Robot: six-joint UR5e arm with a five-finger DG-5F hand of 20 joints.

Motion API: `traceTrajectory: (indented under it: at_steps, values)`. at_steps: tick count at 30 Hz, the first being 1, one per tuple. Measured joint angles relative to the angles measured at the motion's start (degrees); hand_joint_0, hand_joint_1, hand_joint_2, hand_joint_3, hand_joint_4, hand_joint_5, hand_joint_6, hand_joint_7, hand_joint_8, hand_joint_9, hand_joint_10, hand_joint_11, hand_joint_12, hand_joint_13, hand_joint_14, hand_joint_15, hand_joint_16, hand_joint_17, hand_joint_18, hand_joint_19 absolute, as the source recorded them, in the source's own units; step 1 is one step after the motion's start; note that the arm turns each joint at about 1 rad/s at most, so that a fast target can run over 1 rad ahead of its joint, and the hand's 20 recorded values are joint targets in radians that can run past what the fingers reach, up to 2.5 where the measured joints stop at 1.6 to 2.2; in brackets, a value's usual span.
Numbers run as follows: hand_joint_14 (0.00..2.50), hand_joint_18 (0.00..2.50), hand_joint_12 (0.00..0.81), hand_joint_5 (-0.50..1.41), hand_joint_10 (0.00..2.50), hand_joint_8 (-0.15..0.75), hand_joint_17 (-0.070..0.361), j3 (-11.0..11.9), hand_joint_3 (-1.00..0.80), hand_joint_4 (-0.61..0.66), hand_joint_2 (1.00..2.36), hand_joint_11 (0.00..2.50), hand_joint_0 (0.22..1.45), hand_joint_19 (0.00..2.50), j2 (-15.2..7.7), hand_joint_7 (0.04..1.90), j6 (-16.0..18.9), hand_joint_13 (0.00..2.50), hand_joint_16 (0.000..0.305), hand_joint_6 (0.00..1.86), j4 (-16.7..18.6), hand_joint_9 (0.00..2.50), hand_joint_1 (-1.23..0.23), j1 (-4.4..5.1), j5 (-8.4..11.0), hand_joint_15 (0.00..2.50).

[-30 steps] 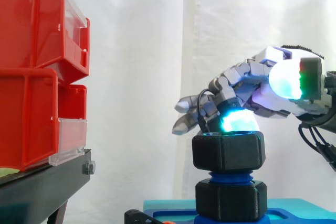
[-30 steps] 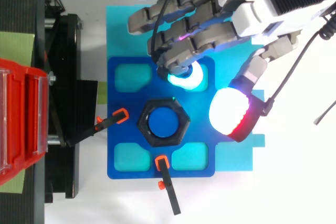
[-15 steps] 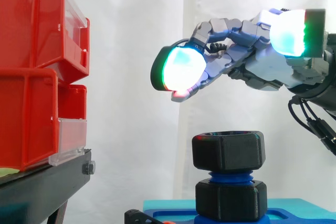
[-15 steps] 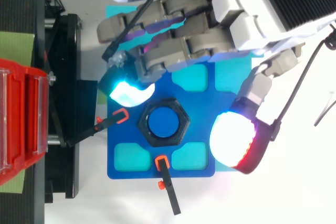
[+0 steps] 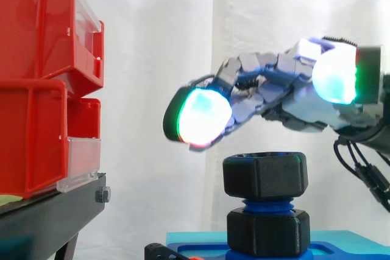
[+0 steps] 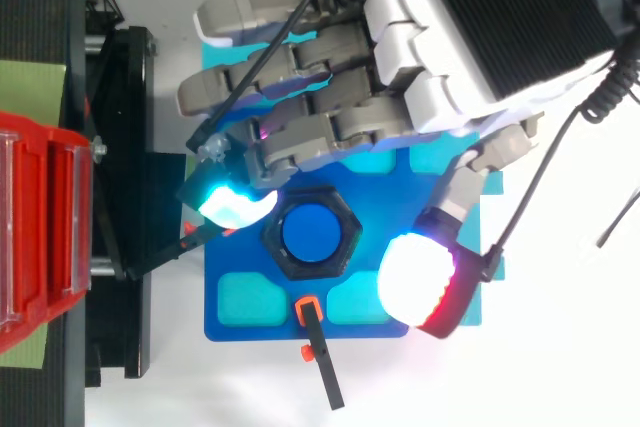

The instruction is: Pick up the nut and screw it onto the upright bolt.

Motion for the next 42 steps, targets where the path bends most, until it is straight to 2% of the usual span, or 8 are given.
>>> traceTrajectory:
  at_steps: [10, 19, 21, 27, 37, 42]
  values:
    - [0.00, 0.00, 0.320, -0.16, 0.00, 0.261, 0.081, 0.0, -0.50, 0.22, 1.00, 0.00, 0.46, 0.00, -1.5, 0.86, 1.0, 0.30, 0.036, 0.50, -0.1, 0.57, -0.14, -0.25, 0.32, 0.00]
    - [0.00, 0.00, 0.322, -0.14, 0.00, 0.271, 0.081, -0.5, -0.50, 0.22, 1.00, 0.00, 0.46, 0.00, -1.5, 1.16, 1.0, 0.31, 0.036, 0.50, -1.0, 0.58, -0.14, -0.38, 0.39, 0.00]
    - [0.00, 0.00, 0.320, -0.12, 0.00, 0.274, 0.080, -0.5, -0.50, 0.21, 1.00, 0.00, 0.46, 0.00, -1.5, 1.30, 1.0, 0.32, 0.036, 0.50, -1.1, 0.59, -0.14, -0.44, 0.39, 0.00]
    - [0.00, 0.01, 0.315, -0.09, 0.00, 0.285, 0.077, -0.5, -0.50, 0.21, 1.00, 0.00, 0.46, 0.00, -1.5, 1.53, 1.0, 0.36, 0.034, 0.50, -0.9, 0.62, -0.14, -0.71, 0.40, 0.00]
    - [0.00, 0.09, 0.296, -0.06, 0.00, 0.294, 0.070, -0.5, -0.50, 0.22, 1.00, 0.00, 0.47, 0.00, -1.5, 1.31, 1.1, 0.45, 0.031, 0.64, 0.0, 0.73, -0.15, -1.69, 0.34, 0.00]
    - [0.00, 0.27, 0.256, -0.01, 0.00, 0.271, 0.057, -0.5, -0.50, 0.16, 1.00, 0.00, 0.48, 0.00, -1.5, 1.18, 1.0, 0.62, 0.025, 0.68, 0.5, 0.98, -0.16, -2.33, 0.18, 0.00]
